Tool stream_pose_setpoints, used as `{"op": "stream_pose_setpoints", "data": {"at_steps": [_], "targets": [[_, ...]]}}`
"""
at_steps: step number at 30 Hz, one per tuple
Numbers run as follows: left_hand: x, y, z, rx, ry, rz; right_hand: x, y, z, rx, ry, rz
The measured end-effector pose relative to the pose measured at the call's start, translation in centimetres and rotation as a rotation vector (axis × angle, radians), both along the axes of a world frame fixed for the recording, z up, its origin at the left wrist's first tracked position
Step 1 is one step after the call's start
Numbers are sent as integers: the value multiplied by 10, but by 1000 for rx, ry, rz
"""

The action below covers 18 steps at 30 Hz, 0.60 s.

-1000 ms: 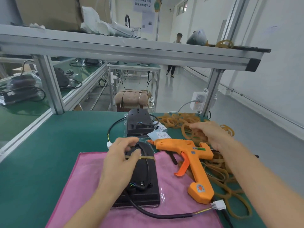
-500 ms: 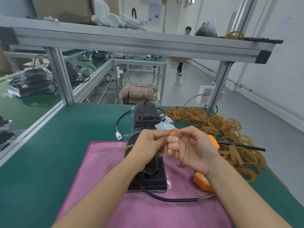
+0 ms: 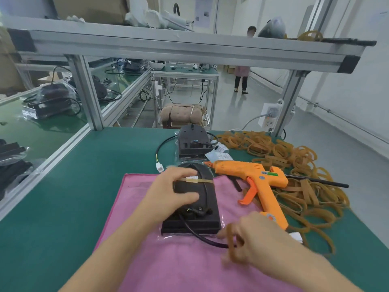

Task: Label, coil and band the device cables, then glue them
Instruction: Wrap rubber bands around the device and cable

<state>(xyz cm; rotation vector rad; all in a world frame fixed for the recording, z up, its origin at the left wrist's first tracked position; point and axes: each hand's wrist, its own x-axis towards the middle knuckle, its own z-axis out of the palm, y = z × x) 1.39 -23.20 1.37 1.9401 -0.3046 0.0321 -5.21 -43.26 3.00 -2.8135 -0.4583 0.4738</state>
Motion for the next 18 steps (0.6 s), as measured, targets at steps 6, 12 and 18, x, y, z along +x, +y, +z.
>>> {"op": "stream_pose_setpoints", "data": {"at_steps": [6,12,18], "targets": [[-25,10,-33,167,-35,-125,-21,7,-12,-163,-274,-103],[-27,4,-39,162,-47,-46,-6,4,12,156,-427,-204],[-29,-3,-42,280,-159,41,39,9,0,468,-372,-272]]}}
